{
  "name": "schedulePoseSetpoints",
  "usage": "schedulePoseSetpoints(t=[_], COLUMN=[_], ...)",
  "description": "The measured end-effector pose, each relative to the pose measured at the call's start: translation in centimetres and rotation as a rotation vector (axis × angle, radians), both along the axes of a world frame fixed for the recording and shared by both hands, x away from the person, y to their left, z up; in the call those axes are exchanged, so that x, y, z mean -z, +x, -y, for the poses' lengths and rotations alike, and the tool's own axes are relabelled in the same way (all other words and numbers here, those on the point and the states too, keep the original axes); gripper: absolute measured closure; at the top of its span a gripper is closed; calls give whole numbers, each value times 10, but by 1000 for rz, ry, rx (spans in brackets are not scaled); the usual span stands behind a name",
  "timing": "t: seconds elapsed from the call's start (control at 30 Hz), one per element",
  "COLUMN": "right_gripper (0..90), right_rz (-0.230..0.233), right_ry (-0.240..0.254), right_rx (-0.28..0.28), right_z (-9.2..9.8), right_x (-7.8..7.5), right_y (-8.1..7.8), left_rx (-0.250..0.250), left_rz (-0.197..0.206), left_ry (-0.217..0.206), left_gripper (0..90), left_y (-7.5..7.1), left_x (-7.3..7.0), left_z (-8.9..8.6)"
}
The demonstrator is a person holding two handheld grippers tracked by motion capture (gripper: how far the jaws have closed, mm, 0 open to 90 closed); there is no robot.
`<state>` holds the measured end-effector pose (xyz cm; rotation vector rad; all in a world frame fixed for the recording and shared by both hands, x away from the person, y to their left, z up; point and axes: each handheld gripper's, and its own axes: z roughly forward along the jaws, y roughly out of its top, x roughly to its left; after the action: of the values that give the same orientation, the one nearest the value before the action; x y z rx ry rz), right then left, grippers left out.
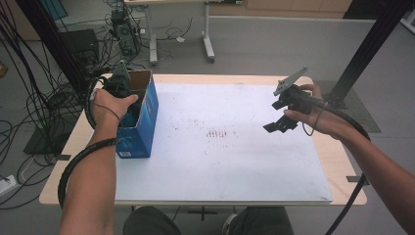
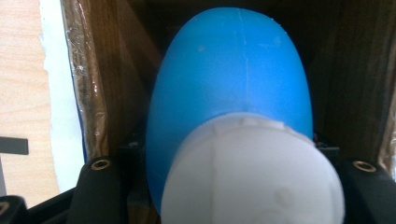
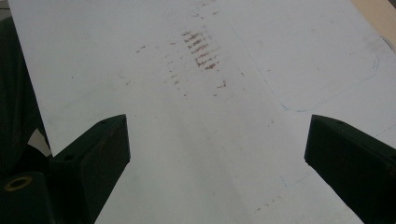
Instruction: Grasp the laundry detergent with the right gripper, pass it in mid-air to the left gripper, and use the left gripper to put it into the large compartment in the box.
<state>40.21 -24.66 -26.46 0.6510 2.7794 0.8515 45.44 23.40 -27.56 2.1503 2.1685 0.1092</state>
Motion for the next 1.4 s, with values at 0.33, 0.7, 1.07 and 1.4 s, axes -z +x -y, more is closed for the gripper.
schedulePoseSetpoints(t=[0.33,0.7,1.07,1.4], right_gripper=[68,68,68,68], right_rz=[0,0,4,4], right_ry=[-6,-2,-3,-1], right_rx=[0,-4,-3,-3], right_z=[0,-3,-2,-2], right_x=[0,0,-2,-1], right_y=[0,1,1,0], left_rx=[-2,-2,-1,2], left_rz=[3,4,4,2], left_ry=[-5,-8,-4,-5], left_gripper=[375,375,375,375], left_y=[0,0,0,0], left_x=[0,0,0,0], left_z=[-1,-2,-1,-2])
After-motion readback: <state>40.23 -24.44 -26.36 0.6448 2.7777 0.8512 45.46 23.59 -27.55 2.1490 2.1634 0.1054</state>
